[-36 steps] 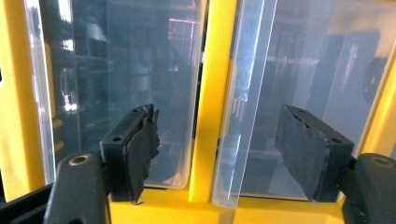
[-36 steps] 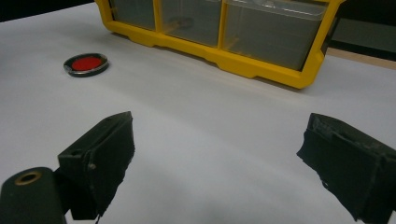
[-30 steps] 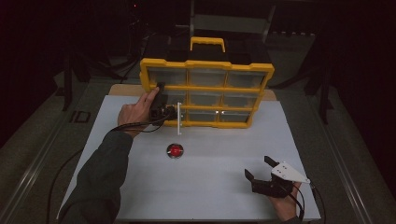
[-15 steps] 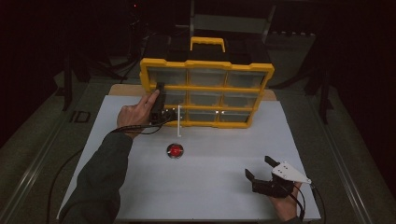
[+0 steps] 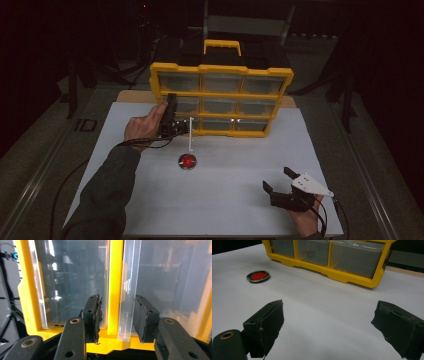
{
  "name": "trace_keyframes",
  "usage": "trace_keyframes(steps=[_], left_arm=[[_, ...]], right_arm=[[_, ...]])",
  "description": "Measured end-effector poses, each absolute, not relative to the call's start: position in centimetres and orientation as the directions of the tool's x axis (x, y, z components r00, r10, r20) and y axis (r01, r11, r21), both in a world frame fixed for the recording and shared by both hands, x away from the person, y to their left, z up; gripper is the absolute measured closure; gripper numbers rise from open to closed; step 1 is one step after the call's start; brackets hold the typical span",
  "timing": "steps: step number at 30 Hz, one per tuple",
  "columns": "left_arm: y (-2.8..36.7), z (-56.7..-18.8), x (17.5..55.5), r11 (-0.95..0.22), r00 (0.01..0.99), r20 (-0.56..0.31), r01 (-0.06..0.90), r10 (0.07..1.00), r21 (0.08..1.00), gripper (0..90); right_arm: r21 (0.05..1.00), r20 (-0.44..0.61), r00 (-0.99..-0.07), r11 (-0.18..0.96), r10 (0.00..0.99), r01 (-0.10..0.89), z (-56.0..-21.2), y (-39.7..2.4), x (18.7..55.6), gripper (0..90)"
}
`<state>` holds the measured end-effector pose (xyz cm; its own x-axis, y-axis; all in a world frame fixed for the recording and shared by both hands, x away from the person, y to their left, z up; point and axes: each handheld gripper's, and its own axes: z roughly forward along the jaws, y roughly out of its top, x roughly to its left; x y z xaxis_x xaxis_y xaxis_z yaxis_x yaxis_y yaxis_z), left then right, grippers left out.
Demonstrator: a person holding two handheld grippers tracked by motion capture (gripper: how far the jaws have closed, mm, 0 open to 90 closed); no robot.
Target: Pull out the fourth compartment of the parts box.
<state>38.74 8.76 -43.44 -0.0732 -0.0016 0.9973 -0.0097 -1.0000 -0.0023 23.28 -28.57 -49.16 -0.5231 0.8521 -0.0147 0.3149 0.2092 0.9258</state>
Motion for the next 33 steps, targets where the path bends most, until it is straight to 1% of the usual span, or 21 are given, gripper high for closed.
trace_keyframes(steps=[9,12,20,33], left_arm=[[9.01,-43.47,38.93,-1.0,-0.028,1.0,0.006,-0.016,-0.015,66.3],[9.06,-43.36,38.91,-0.999,-0.022,0.999,0.019,-0.037,-0.036,69.7],[8.99,-43.24,39.07,-0.999,0.0,0.999,0.024,-0.044,-0.044,78.3],[8.91,-43.24,38.98,-0.999,0.002,0.999,0.036,-0.04,-0.04,79.7]], right_arm=[[0.927,-0.012,-0.525,0.206,0.851,0.314,-49.14,-28.58,23.27,8.7],[0.927,-0.002,-0.527,0.199,0.85,0.317,-49.14,-28.63,23.28,8.7],[0.927,-0.002,-0.529,0.2,0.849,0.317,-49.15,-28.59,23.29,8.7],[0.927,-0.002,-0.53,0.201,0.848,0.318,-49.17,-28.61,23.3,8.7]])
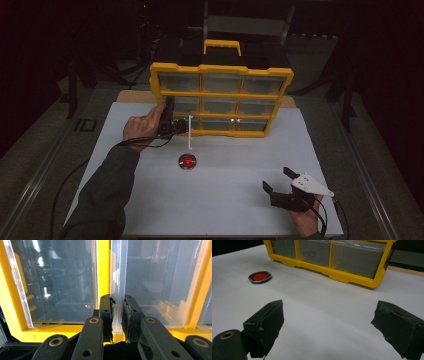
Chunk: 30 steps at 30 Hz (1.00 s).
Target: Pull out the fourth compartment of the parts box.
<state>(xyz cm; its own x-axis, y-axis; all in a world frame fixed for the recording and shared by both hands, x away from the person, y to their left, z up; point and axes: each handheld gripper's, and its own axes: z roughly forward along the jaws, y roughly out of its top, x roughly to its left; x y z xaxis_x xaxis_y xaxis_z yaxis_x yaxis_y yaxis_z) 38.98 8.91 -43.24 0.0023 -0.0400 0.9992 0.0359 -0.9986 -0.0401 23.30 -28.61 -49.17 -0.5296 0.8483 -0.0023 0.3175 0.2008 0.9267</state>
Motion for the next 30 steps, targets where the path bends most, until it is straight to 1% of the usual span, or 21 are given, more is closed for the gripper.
trace_keyframes(steps=[11,21,30], left_arm=[[8.9,-43.5,38.2,-0.999,-0.003,1.0,0.027,-0.025,-0.025,79.6],[9.0,-43.4,37.1,-0.999,-0.003,0.999,0.024,-0.037,-0.037,79.6],[9.1,-43.5,35.9,-0.999,-0.013,0.999,0.015,-0.029,-0.029,79.6]], right_arm=[[0.926,-0.004,-0.534,0.205,0.846,0.317,-49.2,-28.6,23.3,8.7],[0.926,-0.004,-0.536,0.206,0.844,0.317,-49.2,-28.5,23.3,8.7],[0.927,-0.003,-0.535,0.203,0.845,0.316,-49.2,-28.5,23.3,8.7]])
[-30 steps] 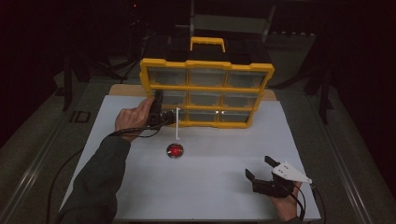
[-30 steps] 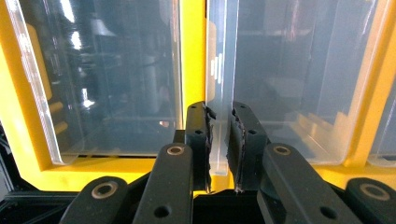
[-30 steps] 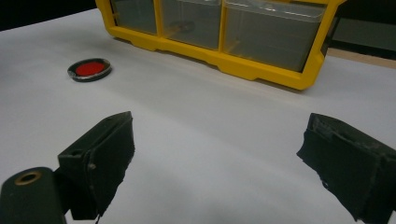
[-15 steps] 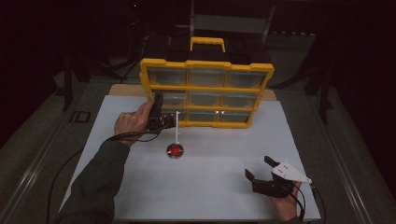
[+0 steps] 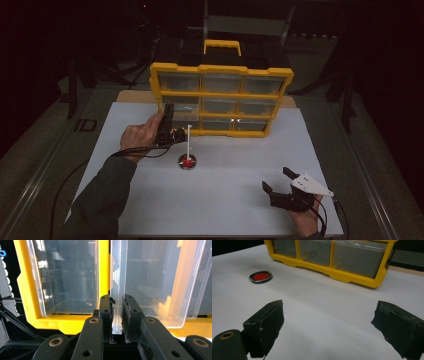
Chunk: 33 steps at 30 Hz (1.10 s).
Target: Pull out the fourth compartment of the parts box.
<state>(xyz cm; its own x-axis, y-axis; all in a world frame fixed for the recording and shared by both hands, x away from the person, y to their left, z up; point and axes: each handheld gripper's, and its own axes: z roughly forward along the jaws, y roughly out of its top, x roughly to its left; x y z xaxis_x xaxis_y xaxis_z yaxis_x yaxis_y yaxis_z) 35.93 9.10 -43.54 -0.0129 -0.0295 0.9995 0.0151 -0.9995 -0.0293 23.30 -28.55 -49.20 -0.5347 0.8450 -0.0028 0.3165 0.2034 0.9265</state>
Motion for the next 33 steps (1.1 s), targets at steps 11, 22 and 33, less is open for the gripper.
trace_keyframes(steps=[11,22,33], left_arm=[[9.3,-43.7,33.9,-1.0,-0.022,0.999,0.0,-0.026,-0.026,79.7],[9.4,-43.9,32.0,-0.999,-0.029,0.999,-0.004,-0.032,-0.032,79.6],[9.6,-44.0,30.9,-0.999,-0.035,0.999,-0.015,-0.028,-0.028,79.6]], right_arm=[[0.927,0.0,-0.533,0.199,0.846,0.318,-49.2,-28.6,23.3,8.7],[0.928,0.0,-0.535,0.2,0.845,0.315,-49.2,-28.5,23.3,8.7],[0.928,0.001,-0.535,0.2,0.845,0.316,-49.2,-28.5,23.3,8.7]])
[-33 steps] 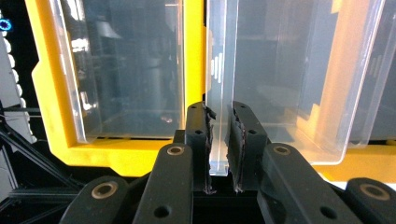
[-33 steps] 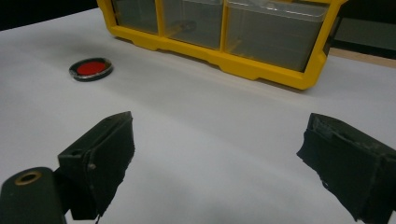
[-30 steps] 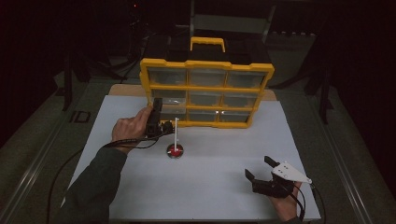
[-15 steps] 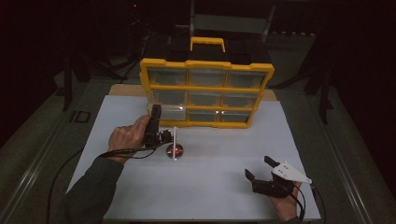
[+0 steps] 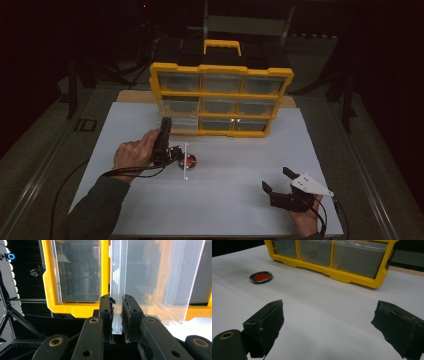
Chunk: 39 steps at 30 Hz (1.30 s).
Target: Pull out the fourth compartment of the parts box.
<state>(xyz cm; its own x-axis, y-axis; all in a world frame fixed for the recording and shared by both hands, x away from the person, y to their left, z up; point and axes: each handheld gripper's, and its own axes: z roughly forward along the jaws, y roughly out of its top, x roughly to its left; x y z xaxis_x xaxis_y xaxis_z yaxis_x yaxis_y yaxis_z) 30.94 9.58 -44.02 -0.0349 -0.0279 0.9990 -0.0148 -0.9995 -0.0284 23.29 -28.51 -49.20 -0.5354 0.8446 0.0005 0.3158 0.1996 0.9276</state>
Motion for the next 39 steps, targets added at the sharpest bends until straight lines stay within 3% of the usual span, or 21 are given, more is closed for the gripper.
trace_keyframes(steps=[34,36,39], left_arm=[[9.7,-44.03,30.58,-0.999,-0.039,0.999,-0.039,-0.032,-0.034,78.7],[9.77,-44.08,30.57,-0.998,-0.052,0.999,-0.053,-0.013,-0.016,71.3],[9.84,-43.89,30.51,-0.999,-0.033,0.999,-0.05,0.002,0.001,45.4]], right_arm=[[0.926,-0.002,-0.539,0.206,0.842,0.318,-49.27,-28.38,23.34,8.7],[0.926,-0.002,-0.537,0.204,0.843,0.318,-49.26,-28.38,23.32,8.7],[0.926,0.0,-0.538,0.203,0.843,0.318,-49.24,-28.42,23.31,8.7]])
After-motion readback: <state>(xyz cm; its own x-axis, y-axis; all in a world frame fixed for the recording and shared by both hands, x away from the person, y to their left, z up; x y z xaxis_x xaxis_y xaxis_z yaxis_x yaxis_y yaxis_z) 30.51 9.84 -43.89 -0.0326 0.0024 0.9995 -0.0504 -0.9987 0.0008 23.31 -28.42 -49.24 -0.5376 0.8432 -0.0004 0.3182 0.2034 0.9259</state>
